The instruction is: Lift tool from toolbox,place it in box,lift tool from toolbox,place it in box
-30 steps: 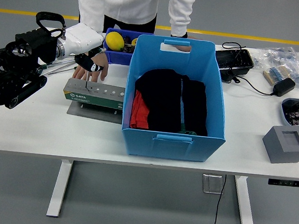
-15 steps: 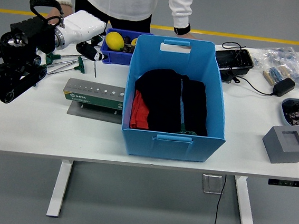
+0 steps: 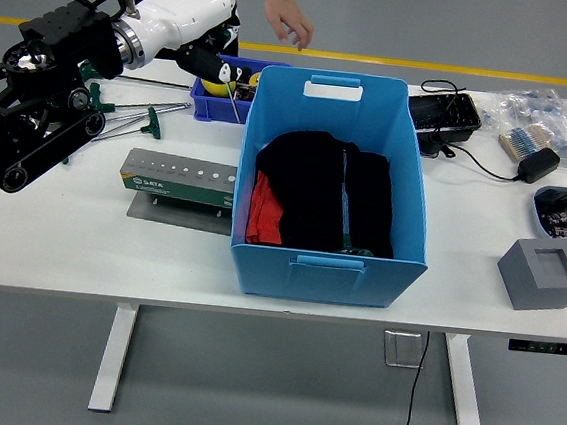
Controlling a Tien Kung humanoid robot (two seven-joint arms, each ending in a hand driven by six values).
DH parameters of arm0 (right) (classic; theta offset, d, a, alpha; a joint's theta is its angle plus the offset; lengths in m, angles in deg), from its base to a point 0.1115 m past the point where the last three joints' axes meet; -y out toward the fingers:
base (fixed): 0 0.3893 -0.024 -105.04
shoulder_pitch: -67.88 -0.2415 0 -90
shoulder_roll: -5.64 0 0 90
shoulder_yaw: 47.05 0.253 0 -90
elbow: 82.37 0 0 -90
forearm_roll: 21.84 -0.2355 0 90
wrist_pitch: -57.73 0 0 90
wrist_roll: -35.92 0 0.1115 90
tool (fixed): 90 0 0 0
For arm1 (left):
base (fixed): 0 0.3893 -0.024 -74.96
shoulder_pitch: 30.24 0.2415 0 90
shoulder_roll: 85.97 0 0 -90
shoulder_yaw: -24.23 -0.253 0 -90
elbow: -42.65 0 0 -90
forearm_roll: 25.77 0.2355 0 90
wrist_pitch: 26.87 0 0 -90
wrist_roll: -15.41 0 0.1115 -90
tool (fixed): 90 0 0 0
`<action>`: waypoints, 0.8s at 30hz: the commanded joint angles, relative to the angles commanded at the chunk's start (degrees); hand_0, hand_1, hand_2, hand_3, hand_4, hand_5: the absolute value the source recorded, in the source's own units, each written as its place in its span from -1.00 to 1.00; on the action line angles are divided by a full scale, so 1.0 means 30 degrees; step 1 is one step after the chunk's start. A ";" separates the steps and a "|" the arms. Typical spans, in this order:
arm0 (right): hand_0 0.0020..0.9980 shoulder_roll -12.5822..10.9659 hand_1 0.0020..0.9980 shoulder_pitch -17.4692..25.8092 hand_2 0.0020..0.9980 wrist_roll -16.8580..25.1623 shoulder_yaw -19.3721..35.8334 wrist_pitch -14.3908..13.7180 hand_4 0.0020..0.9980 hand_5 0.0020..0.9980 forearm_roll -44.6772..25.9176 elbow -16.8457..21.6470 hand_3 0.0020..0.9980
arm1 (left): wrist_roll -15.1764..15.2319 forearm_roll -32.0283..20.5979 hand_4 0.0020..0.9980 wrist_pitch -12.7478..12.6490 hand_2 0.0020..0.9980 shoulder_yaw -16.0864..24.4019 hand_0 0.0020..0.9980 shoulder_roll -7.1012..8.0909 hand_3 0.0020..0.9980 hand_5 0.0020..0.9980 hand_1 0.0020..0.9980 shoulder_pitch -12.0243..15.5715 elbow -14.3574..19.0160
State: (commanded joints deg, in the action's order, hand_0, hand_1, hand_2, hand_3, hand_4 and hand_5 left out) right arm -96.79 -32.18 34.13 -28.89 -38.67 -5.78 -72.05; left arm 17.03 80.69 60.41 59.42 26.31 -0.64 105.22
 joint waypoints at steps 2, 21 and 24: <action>0.39 0.0014 0.36 0.0025 0.46 -0.0007 -0.0003 0.0000 0.58 0.44 0.0003 0.0000 0.16 | -0.0133 -0.0234 0.52 0.0012 -0.94 -0.0251 -0.60 -0.0185 -0.91 -0.19 -1.00 -0.0079 0.0723; 0.39 0.0043 0.37 0.0032 0.46 0.0056 -0.0739 0.0004 0.58 0.44 -0.0603 0.0007 0.16 | -0.0247 -0.2482 0.58 0.0569 -0.58 -0.3910 -0.40 -0.4232 -0.39 -0.21 -0.65 -0.0618 -0.0785; 0.39 0.0014 0.37 -0.0030 0.46 0.0087 -0.0823 0.0005 0.58 0.44 -0.0712 0.0014 0.16 | -0.0495 -0.2538 0.58 0.1198 -0.58 -0.4154 -0.40 -0.4586 -0.39 -0.21 -0.65 -0.0693 -0.1320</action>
State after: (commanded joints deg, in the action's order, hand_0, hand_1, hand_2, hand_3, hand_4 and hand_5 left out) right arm -96.75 -32.26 34.39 -31.35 -38.66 -7.92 -72.01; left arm 15.55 73.08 64.01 46.96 12.55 -2.72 101.26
